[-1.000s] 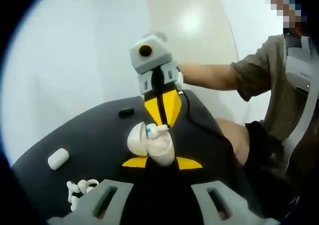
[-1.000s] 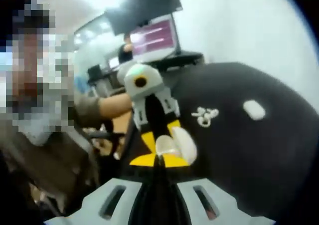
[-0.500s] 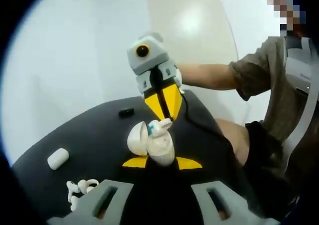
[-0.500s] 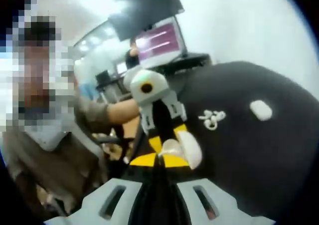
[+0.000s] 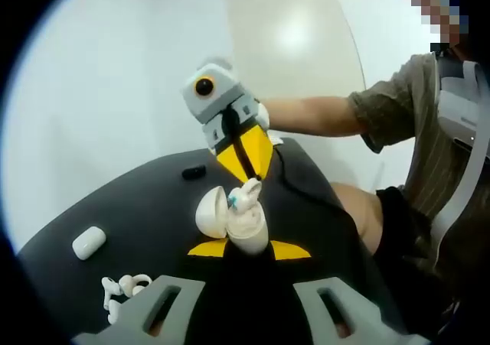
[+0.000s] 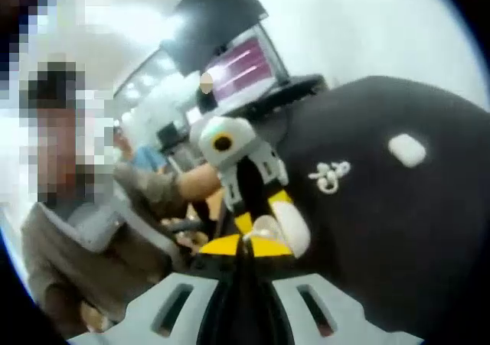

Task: Pick up three earphones and place each one into its charging case using tactile feedback, ensure that each earphone is properly inserted and securely positioned inside the case.

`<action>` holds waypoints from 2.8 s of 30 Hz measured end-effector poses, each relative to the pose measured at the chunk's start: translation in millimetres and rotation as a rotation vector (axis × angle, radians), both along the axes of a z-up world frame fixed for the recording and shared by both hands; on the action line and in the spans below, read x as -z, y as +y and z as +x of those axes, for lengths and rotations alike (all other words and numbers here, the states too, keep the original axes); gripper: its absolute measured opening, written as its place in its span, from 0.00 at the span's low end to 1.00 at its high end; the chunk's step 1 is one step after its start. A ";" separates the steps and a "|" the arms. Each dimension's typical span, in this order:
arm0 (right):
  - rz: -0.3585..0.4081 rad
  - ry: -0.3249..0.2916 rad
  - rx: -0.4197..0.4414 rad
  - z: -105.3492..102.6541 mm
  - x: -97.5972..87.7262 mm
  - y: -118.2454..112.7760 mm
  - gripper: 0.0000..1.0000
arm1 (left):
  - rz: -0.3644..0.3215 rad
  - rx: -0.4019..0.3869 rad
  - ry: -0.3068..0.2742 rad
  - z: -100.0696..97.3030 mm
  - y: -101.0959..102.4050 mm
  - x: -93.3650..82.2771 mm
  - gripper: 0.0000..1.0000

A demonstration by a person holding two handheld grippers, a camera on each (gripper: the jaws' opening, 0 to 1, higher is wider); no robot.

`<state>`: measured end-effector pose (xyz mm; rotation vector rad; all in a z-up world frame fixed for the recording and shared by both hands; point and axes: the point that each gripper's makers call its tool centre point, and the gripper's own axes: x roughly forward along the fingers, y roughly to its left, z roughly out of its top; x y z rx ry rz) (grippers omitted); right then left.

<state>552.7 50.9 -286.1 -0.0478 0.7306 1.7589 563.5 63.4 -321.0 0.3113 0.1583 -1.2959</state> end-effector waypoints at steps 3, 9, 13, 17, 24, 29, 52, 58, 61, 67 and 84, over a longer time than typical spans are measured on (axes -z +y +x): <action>-0.004 -0.002 0.015 3.4 3.1 -2.6 0.06 | 0.001 0.001 0.000 0.0 0.3 0.1 0.16; 0.031 -0.093 0.055 16.4 -4.9 -5.7 0.07 | 0.001 0.002 -0.002 0.2 -0.4 0.1 0.16; 0.034 -0.165 0.047 16.1 -6.5 -7.5 0.07 | 0.001 0.002 -0.002 0.5 -1.1 0.1 0.16; 0.027 -0.185 0.023 12.2 -4.3 -8.0 0.06 | 0.001 0.002 -0.003 0.8 -1.3 0.0 0.16; 0.001 -0.164 0.000 7.7 3.8 -5.2 0.06 | 0.001 0.002 -0.002 0.5 -1.1 -0.1 0.16; 0.023 -0.191 0.048 19.5 -3.6 -6.6 0.07 | 0.001 0.001 -0.003 0.4 -0.6 0.1 0.16; -0.055 -0.457 0.092 23.5 -3.2 -3.8 0.10 | 0.002 0.001 -0.004 -1.2 -1.3 0.4 0.16; -0.054 -0.450 0.141 21.7 -5.9 4.1 0.12 | 0.001 0.000 -0.005 -1.0 -1.1 0.5 0.16; -0.074 -0.475 0.193 20.4 -9.1 3.4 0.12 | 0.001 0.000 -0.004 -1.1 -0.9 0.5 0.16; -0.127 -0.718 0.367 18.1 -25.6 -1.6 0.12 | 0.001 0.000 -0.004 -1.2 -0.7 0.5 0.16; 0.026 -0.313 0.330 18.1 26.0 -19.7 0.27 | 0.000 0.000 0.003 -0.5 -0.2 0.3 0.16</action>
